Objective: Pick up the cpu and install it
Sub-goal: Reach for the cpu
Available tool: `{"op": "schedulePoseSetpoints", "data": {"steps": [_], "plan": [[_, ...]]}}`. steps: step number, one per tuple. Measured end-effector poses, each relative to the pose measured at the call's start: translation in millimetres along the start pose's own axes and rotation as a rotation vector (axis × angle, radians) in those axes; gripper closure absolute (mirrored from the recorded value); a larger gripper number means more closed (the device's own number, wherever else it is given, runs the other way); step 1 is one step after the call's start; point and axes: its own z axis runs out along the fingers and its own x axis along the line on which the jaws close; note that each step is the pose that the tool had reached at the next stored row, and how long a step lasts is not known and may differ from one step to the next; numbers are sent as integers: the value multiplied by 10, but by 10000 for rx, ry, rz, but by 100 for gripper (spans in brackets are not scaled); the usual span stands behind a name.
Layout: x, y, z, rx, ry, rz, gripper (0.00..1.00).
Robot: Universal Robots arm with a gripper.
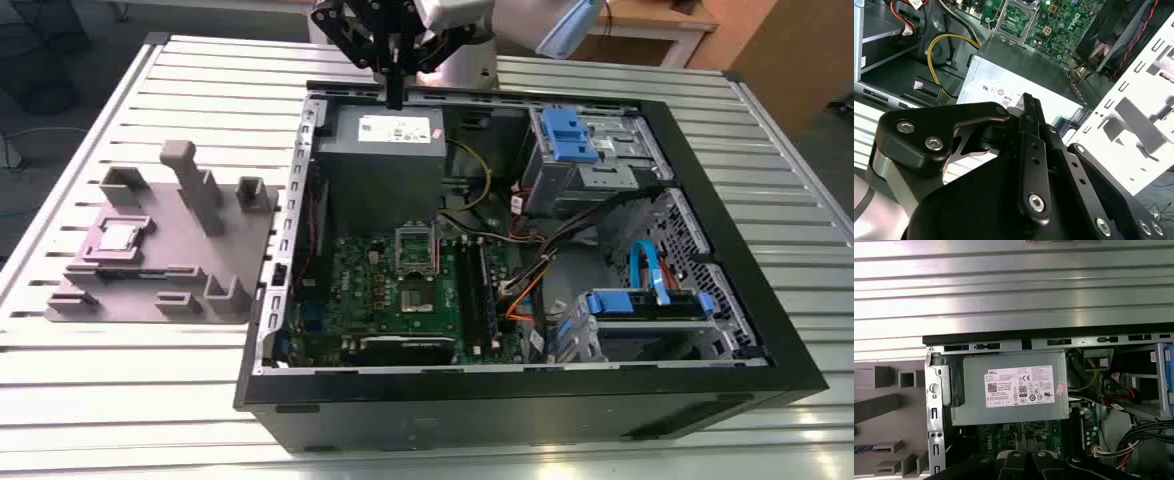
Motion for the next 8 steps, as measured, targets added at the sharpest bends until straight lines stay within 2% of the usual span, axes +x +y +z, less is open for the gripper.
{"op": "schedulePoseSetpoints", "data": {"steps": [8], "plan": [[10,0,0,0,0,1,89]]}}
